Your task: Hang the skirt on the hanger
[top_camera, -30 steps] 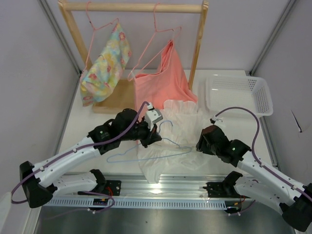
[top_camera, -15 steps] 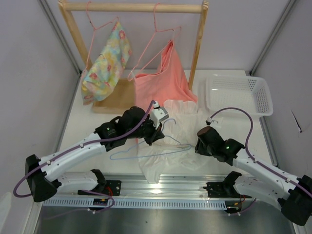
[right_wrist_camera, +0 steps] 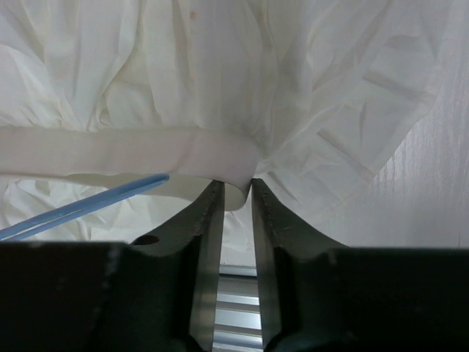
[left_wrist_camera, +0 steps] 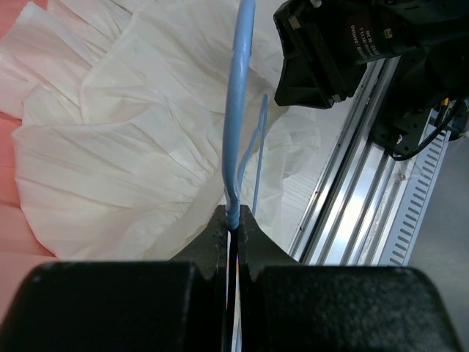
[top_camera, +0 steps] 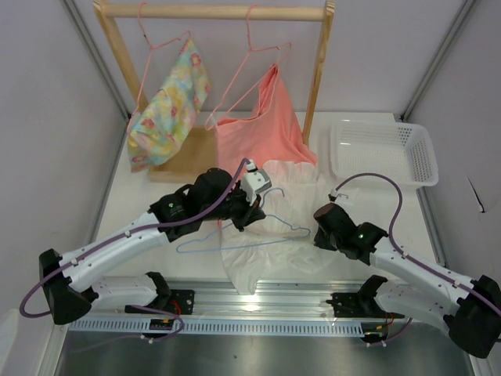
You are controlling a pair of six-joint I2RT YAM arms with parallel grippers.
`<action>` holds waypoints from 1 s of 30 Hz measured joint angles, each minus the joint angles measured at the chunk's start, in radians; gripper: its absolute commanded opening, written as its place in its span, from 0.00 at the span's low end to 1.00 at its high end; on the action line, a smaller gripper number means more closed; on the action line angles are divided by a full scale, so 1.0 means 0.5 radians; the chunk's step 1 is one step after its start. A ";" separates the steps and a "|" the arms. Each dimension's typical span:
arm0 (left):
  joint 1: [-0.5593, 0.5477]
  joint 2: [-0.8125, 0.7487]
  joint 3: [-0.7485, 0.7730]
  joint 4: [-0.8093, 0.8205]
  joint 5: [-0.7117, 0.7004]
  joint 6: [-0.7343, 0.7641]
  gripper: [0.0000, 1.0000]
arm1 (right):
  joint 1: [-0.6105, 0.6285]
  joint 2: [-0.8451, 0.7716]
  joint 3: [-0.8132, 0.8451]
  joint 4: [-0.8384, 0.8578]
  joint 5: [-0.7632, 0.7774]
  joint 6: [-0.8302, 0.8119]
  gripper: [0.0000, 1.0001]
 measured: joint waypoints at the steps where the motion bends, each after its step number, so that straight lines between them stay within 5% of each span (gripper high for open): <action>1: -0.003 0.000 0.000 -0.002 -0.002 0.000 0.00 | 0.000 0.009 0.000 0.008 0.001 0.000 0.20; 7: -0.034 0.000 -0.018 -0.002 -0.007 0.001 0.00 | 0.000 0.077 0.004 0.049 0.011 -0.014 0.02; 30: -0.150 0.076 -0.010 0.017 -0.321 0.072 0.00 | 0.017 0.127 0.279 -0.038 -0.014 -0.095 0.00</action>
